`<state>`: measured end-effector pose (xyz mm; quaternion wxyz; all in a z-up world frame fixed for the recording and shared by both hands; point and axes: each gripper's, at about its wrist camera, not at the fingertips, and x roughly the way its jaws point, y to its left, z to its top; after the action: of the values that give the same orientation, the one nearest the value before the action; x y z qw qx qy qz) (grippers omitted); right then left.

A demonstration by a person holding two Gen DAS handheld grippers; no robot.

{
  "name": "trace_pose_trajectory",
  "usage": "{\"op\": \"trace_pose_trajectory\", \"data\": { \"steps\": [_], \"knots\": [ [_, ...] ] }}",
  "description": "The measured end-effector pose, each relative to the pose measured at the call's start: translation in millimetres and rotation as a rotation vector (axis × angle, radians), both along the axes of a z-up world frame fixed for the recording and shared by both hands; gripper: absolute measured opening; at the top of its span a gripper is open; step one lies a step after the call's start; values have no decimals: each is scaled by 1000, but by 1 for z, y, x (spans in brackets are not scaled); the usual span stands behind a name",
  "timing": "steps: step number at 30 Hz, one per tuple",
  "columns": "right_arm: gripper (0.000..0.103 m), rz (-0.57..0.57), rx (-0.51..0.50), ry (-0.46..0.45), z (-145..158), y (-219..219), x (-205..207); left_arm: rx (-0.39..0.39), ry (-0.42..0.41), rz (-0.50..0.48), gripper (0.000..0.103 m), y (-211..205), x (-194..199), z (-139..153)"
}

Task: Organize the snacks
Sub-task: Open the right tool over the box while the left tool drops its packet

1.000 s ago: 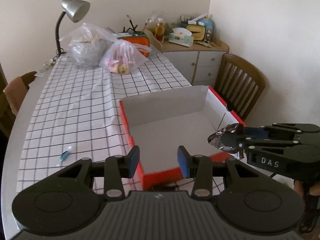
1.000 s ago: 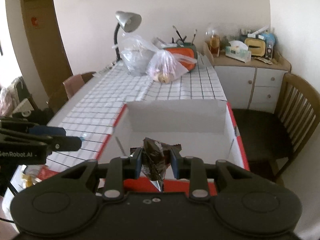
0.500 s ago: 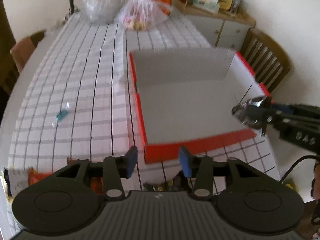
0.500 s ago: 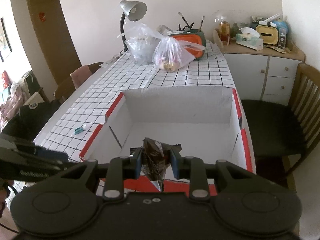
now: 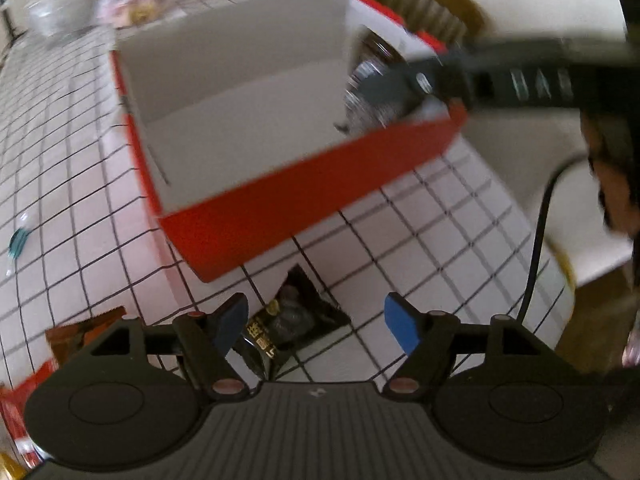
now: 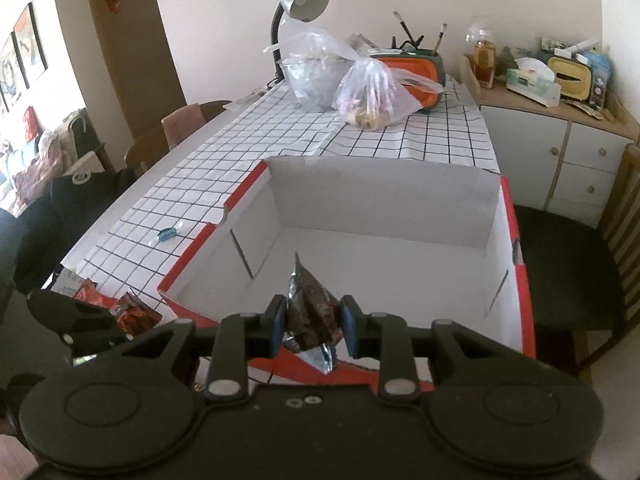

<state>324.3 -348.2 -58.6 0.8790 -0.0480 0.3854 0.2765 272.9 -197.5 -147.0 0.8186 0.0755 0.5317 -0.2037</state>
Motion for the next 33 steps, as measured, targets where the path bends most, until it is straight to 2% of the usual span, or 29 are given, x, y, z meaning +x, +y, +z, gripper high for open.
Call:
{"op": "trace_pose_trajectory", "data": {
  "steps": [3,11,13,14,16,17,19,25,31,33],
  "knots": [
    [28,10,-14,5,-5,4,4,37,23,-43,75,-5,4,-16],
    [26,26,-17,33,-14,4,9,91,59,-28,74,-1,16,-45],
    [26,27,-13,37,-14,4,9,104,57,-27,68,-1,16,-48],
    [25,28,-10,38,-14,3,10,111,61,-21,56,-2,17,-51],
    [25,27,-5,40,-14,3,11,123,46,-12,49,-2,16,-51],
    [24,26,-3,41,-14,2,11,121,44,-4,38,-3,16,-51],
    [22,17,0,39,-13,1,12,109,50,25,35,-3,17,-49],
    [21,-38,-3,25,-14,-8,23,37,38,117,33,5,10,-28],
    [22,-81,12,6,-13,-20,29,-56,-48,121,33,-1,2,24],
    [28,-94,19,0,-10,-24,30,-85,-87,117,33,-4,5,44]
  ]
}}
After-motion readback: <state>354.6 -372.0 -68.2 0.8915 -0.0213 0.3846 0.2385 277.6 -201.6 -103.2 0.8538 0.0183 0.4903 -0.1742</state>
